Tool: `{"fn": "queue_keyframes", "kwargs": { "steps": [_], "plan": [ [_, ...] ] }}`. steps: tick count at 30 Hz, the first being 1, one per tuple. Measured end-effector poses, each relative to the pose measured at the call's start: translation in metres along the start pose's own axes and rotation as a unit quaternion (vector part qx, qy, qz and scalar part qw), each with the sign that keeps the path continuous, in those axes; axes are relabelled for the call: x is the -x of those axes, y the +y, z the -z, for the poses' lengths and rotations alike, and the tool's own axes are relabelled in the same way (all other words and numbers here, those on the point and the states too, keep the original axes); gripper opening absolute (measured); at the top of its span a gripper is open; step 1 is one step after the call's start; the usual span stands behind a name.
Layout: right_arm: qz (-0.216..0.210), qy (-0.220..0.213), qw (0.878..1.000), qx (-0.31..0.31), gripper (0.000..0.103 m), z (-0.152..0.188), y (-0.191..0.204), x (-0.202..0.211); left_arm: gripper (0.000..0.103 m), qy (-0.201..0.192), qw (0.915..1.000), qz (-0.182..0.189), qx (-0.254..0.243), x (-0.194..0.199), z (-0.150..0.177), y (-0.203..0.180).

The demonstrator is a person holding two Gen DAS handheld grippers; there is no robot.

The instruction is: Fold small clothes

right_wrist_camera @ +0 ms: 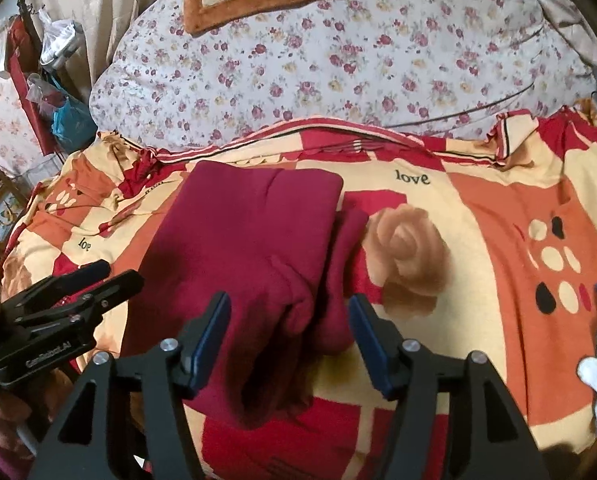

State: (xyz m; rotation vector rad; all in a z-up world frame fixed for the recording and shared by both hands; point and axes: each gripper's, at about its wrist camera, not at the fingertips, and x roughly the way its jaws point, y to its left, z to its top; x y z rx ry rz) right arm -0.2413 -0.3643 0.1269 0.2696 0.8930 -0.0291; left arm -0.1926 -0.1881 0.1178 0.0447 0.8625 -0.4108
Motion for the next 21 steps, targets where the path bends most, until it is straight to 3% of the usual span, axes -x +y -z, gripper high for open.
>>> {"fn": "queue_keyframes", "kwargs": {
  "steps": [10, 21],
  "plan": [
    [0.029, -0.013, 0.999, 0.008, 0.075, 0.008, 0.026, 0.014, 0.045, -0.049, 0.9983, -0.030, 0.003, 0.039, 0.004, 0.003],
    [0.053, -0.039, 0.997, 0.028, 0.083, 0.006, 0.046, 0.030, 0.045, -0.077, 0.9959, -0.045, 0.015, 0.065, 0.005, 0.011]
  ]
}}
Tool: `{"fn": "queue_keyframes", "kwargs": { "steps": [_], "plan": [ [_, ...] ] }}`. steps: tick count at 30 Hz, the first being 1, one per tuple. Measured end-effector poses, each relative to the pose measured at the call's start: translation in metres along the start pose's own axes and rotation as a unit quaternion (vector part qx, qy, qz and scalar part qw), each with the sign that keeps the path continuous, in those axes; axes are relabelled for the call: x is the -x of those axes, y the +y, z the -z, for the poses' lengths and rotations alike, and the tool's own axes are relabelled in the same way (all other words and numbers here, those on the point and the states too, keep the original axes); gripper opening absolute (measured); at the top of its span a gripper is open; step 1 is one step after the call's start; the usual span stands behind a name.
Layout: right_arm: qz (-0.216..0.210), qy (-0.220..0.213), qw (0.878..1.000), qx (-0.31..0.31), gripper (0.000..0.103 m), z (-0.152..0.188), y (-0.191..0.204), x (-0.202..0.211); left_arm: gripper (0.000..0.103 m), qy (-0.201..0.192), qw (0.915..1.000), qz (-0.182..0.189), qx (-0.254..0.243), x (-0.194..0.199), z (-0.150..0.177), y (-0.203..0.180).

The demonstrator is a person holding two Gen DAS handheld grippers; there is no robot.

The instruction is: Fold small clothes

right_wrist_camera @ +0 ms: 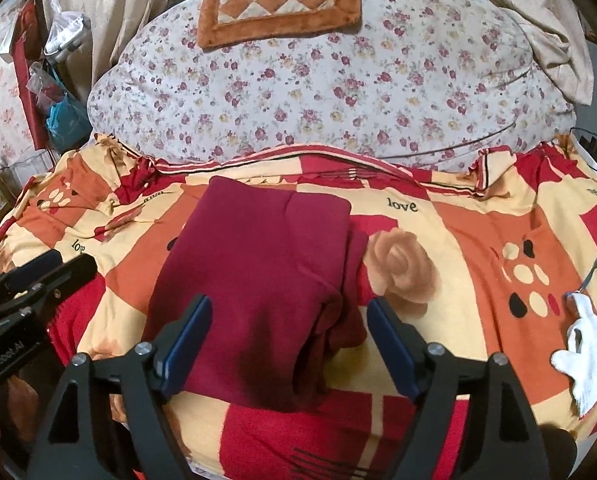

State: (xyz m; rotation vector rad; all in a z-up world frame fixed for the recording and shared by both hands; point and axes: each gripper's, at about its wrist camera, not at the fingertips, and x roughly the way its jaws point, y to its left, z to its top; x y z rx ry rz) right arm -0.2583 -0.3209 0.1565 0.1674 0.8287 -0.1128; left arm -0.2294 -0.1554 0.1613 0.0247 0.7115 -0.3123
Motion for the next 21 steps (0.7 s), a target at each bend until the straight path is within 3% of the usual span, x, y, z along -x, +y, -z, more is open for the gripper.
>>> {"fn": "queue_keyframes", "kwargs": {
  "steps": [21],
  "plan": [
    [0.014, 0.002, 1.000, -0.005, 0.084, -0.001, 0.003, -0.012, 0.045, 0.007, 0.9999, -0.013, 0.000, -0.009, 0.003, 0.000]
  ]
}}
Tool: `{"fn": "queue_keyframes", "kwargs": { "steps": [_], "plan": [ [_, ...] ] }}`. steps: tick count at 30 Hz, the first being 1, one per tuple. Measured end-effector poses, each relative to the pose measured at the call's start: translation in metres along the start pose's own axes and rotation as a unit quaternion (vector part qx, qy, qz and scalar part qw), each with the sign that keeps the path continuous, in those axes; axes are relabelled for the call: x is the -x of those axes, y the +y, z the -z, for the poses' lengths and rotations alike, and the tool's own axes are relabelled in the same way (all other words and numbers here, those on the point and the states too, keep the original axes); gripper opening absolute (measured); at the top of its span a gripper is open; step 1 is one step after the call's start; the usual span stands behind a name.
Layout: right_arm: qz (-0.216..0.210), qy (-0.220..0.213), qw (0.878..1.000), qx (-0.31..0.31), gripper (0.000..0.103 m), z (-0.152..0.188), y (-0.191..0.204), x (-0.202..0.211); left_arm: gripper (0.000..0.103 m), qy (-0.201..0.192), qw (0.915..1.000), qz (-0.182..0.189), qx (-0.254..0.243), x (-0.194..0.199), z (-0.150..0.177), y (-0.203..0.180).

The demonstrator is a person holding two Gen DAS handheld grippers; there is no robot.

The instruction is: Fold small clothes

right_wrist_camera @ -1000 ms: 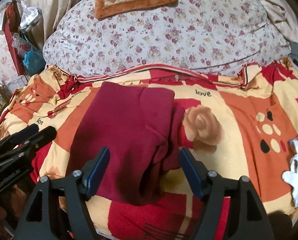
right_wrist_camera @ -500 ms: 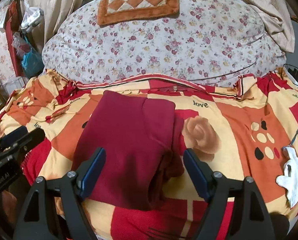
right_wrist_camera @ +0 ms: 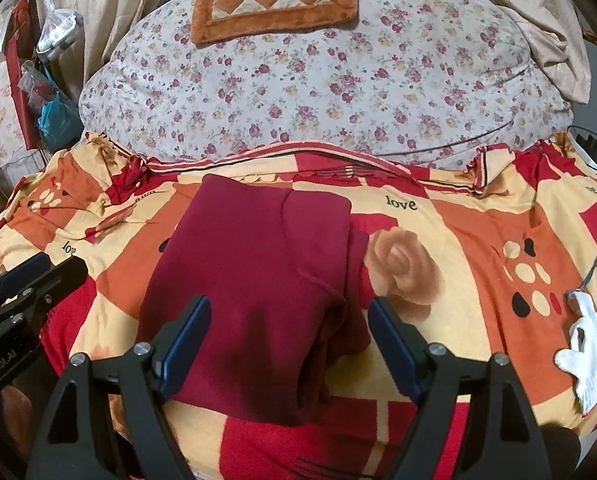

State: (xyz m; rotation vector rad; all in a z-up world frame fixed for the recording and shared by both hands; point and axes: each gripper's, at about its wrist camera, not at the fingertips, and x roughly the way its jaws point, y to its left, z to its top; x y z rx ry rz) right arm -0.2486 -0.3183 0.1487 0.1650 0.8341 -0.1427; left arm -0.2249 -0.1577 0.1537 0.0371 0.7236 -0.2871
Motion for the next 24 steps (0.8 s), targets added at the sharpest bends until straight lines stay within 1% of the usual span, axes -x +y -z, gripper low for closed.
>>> {"fn": "queue_keyframes", "kwargs": {
  "steps": [24],
  "plan": [
    [-0.001, 0.015, 1.000, 0.003, 0.084, 0.0028, 0.0001, -0.0092, 0.045, 0.002, 1.0000, 0.000, -0.002, -0.0033, 0.0014, 0.0019]
  ]
}}
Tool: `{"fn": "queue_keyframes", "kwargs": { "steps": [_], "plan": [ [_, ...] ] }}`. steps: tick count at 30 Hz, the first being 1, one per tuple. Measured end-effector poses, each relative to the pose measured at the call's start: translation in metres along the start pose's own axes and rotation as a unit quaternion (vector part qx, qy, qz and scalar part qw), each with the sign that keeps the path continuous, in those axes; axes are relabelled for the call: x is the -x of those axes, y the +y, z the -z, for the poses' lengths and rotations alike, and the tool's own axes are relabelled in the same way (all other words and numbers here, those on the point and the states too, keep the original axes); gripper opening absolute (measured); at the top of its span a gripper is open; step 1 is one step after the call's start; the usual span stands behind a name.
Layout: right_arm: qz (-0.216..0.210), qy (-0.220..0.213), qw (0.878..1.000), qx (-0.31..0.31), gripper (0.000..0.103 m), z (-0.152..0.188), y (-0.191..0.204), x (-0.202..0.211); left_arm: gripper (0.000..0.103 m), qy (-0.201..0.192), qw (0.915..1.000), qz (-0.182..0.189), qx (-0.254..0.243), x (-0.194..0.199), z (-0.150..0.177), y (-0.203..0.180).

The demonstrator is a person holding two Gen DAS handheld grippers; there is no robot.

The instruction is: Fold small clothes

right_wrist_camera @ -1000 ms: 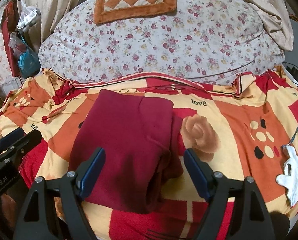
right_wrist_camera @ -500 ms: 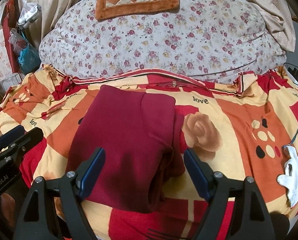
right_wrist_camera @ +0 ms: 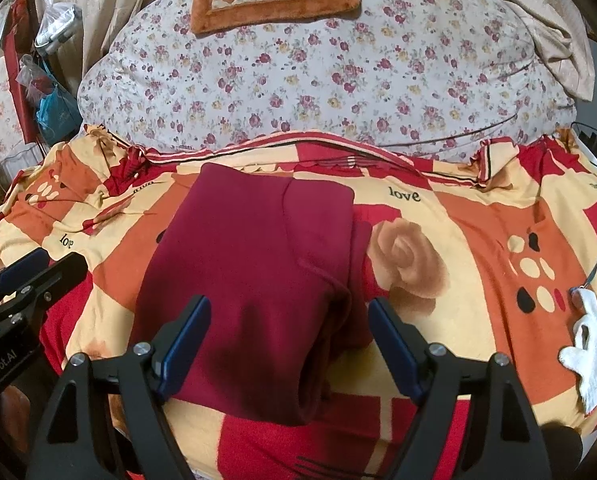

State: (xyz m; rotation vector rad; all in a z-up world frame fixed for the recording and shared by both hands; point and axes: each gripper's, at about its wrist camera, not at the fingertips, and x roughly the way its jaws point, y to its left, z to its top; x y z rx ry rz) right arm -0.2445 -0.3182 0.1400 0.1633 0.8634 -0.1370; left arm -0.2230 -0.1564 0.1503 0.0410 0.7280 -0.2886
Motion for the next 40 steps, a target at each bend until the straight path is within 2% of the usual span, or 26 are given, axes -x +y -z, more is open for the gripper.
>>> {"fn": "queue_keyframes", "kwargs": {
  "steps": [23, 40],
  "plan": [
    [-0.002, 0.009, 1.000, 0.003, 0.084, 0.003, 0.002, -0.007, 0.045, 0.004, 1.0000, 0.001, -0.001, -0.004, 0.004, 0.002],
    [-0.001, 0.024, 1.000, 0.000, 0.084, -0.002, -0.006, -0.031, 0.045, 0.009, 0.9998, 0.011, -0.017, -0.031, -0.005, -0.001]
  ]
}}
